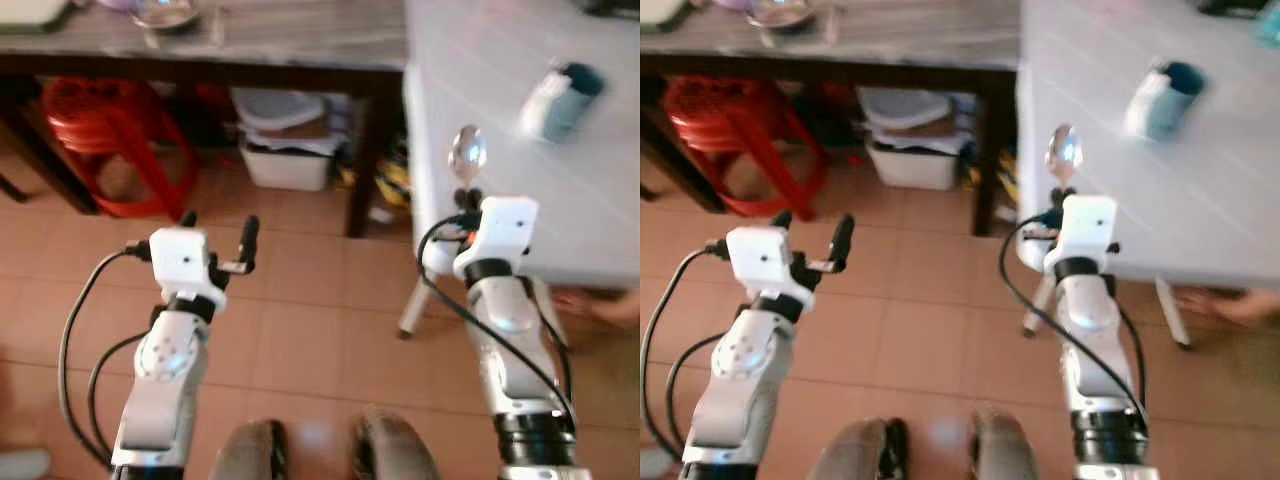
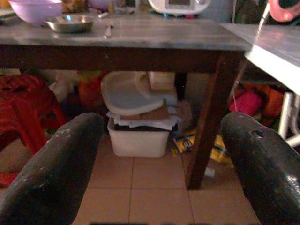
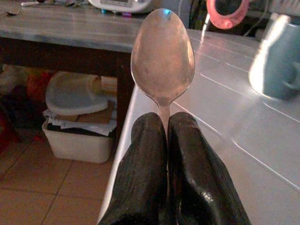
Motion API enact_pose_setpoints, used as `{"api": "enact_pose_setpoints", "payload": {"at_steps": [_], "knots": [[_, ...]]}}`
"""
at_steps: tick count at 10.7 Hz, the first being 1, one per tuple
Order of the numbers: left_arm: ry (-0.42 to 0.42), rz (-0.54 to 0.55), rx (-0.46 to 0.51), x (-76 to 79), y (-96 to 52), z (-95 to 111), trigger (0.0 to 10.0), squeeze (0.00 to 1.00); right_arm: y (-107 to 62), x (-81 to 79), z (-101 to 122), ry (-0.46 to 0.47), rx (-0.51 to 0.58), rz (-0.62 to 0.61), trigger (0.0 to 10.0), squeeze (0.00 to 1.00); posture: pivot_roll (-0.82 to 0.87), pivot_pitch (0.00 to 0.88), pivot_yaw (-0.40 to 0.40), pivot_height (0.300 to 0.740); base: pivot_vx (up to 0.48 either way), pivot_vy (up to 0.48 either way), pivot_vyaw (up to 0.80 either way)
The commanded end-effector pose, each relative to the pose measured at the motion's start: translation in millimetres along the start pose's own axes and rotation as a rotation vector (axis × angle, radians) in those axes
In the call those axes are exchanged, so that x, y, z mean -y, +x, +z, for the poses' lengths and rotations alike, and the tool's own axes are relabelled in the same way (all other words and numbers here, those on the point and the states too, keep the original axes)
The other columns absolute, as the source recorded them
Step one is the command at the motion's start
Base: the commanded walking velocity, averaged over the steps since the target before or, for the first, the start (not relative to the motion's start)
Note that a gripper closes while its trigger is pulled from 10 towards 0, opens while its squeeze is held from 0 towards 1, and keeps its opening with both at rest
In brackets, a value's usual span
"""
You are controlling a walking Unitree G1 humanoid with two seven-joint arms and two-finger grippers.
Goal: Setting the table
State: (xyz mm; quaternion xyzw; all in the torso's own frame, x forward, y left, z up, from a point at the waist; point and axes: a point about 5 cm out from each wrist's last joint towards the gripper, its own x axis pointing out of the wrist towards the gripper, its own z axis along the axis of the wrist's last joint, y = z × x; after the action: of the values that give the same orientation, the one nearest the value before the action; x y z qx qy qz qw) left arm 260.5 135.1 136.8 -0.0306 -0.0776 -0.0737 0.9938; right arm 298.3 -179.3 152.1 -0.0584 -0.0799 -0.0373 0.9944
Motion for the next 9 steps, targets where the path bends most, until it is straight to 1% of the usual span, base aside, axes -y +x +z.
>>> {"api": "enact_pose_setpoints", "payload": {"at_steps": [1, 5, 6, 9], "knots": [[-0.004, -0.017, -0.011, 3.6, 0.0, -2.5, 10.0, 0.0, 0.5, 7.2, 3.9, -0.01, 0.024, -0.026, 10.0, 0.0, -0.01, 0.19, 0.015, 0.74, 0.412, 0.244, 0.0], [0.029, -0.022, 0.0, 3.8, 3.9, -2.3, 10.0, 0.0, -0.5, 4.4, 4.6, -0.015, 0.031, -0.015, 10.0, 0.0, -0.02, 0.186, 0.013, 0.74, 0.405, 0.257, 0.0], [0.049, -0.029, 0.003, 5.1, 4.2, -2.0, 10.0, 0.0, -1.3, 4.8, 4.3, -0.018, 0.031, -0.014, 10.0, 0.0, -0.02, 0.186, 0.016, 0.74, 0.409, 0.247, 0.0], [0.047, -0.051, 0.012, 8.8, 5.9, -1.7, 10.0, 0.0, -0.9, 3.4, 4.0, -0.016, 0.029, -0.013, 10.0, 0.0, -0.02, 0.188, 0.017, 0.74, 0.446, 0.0, 0.0]]}}
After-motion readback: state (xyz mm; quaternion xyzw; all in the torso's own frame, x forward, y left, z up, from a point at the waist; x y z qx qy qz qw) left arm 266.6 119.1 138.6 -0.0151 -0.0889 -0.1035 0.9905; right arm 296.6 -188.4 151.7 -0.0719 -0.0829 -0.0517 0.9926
